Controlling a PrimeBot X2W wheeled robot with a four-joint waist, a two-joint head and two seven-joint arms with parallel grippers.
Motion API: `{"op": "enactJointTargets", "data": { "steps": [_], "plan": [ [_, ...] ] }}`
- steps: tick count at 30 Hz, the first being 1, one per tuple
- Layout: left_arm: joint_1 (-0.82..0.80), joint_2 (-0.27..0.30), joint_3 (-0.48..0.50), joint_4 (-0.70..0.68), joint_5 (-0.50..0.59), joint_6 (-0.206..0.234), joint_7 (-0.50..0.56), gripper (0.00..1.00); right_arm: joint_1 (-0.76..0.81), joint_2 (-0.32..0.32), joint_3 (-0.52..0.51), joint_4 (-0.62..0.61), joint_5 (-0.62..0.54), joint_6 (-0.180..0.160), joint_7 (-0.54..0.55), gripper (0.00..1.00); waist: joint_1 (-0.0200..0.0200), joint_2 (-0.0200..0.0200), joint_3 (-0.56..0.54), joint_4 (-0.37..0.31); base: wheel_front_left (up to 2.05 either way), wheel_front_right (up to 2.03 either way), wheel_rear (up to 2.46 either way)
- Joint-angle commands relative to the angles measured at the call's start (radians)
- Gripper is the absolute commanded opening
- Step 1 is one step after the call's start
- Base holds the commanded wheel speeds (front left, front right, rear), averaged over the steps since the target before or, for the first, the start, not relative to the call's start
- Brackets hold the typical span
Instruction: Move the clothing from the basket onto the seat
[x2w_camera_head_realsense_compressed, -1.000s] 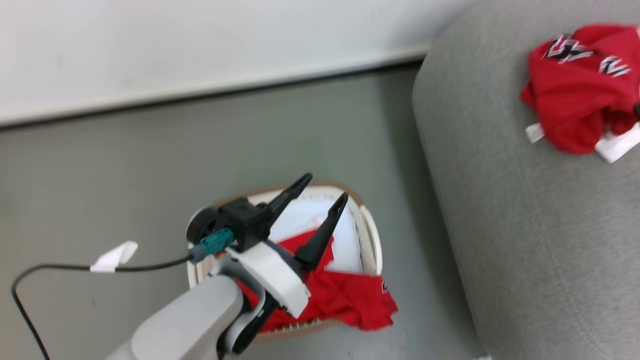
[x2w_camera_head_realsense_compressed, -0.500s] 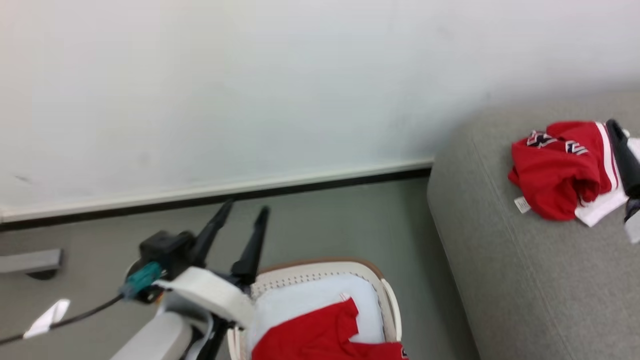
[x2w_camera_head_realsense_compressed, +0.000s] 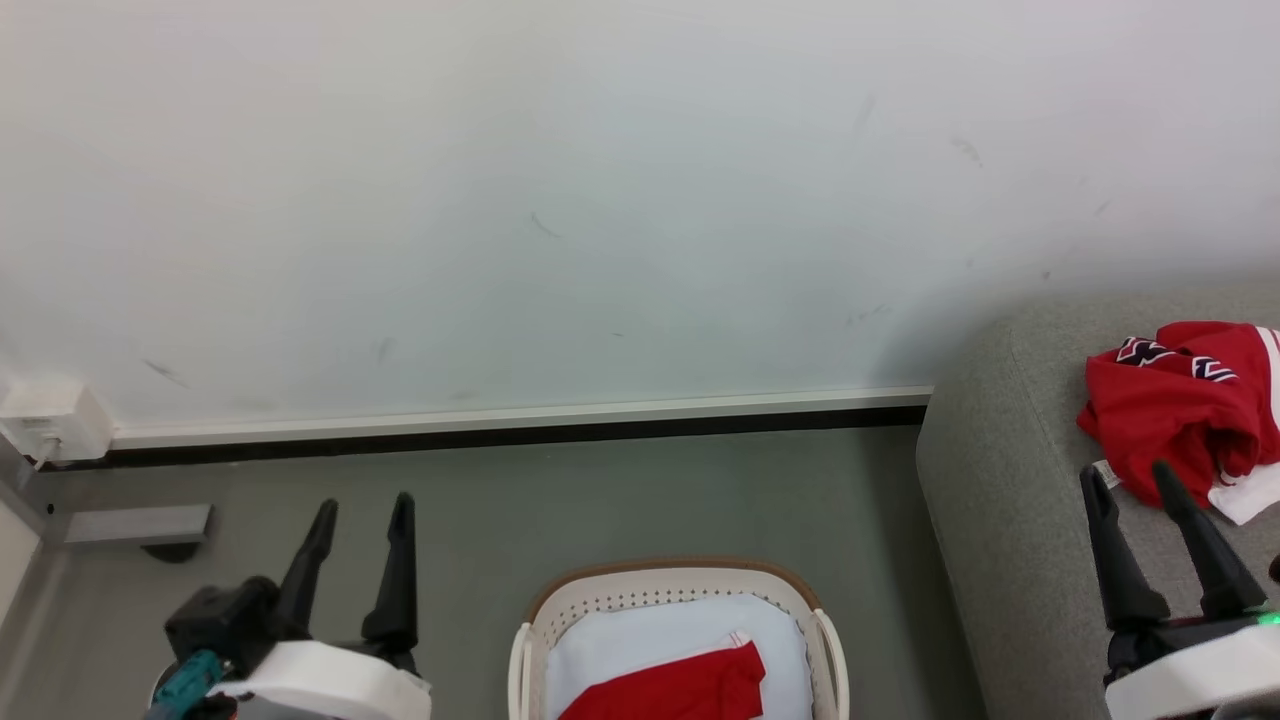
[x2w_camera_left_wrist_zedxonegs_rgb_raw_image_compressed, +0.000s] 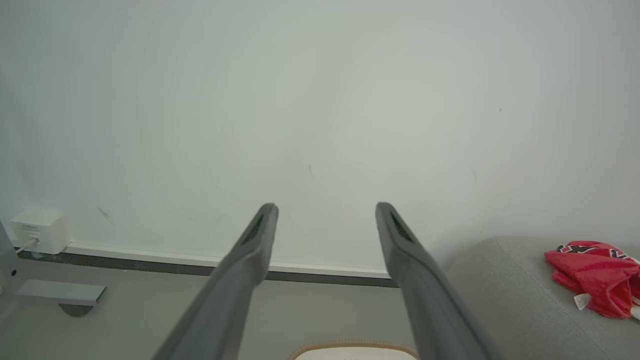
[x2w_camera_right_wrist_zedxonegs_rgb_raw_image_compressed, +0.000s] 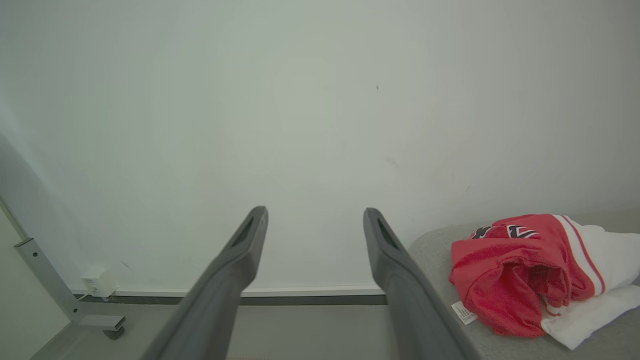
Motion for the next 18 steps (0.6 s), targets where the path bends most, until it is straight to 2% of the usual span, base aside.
{"op": "enactJointTargets", "data": {
  "steps": [1, 4, 11, 12, 18],
  "plan": [
    [0.032, -0.021, 0.027, 0.001, 0.030, -0.009, 0.000, 1.00, 0.040, 0.007, 0.008, 0.000, -0.024, -0.002, -0.034, 1.00, 0.0002, 0.0000, -0.002, 0.003, 0.00, 0.00, 0.00],
    [0.077, -0.073, 0.095, -0.001, 0.092, -0.033, 0.000, 1.00, 0.080, 0.028, 0.031, 0.016, -0.081, -0.002, -0.084, 1.00, 0.0002, 0.0000, 0.000, 0.003, 0.00, 0.00, 0.00],
    [0.156, -0.182, 0.219, 0.029, 0.257, -0.132, 0.000, 1.00, 0.118, 0.109, 0.049, 0.066, -0.175, -0.002, -0.129, 1.00, 0.0002, 0.0000, 0.011, 0.002, 0.00, 0.00, 0.00],
    [0.156, -0.182, 0.219, 0.029, 0.257, -0.132, 0.000, 1.00, 0.118, 0.109, 0.049, 0.066, -0.175, -0.002, -0.129, 1.00, 0.0002, 0.0000, 0.011, 0.002, 0.00, 0.00, 0.00],
    [0.158, -0.233, 0.286, 0.063, 0.338, -0.202, -0.001, 1.00, 0.114, 0.145, 0.049, 0.080, -0.193, -0.002, -0.129, 1.00, 0.0002, 0.0000, 0.019, 0.005, 0.00, 0.00, 0.00]
  ]
}}
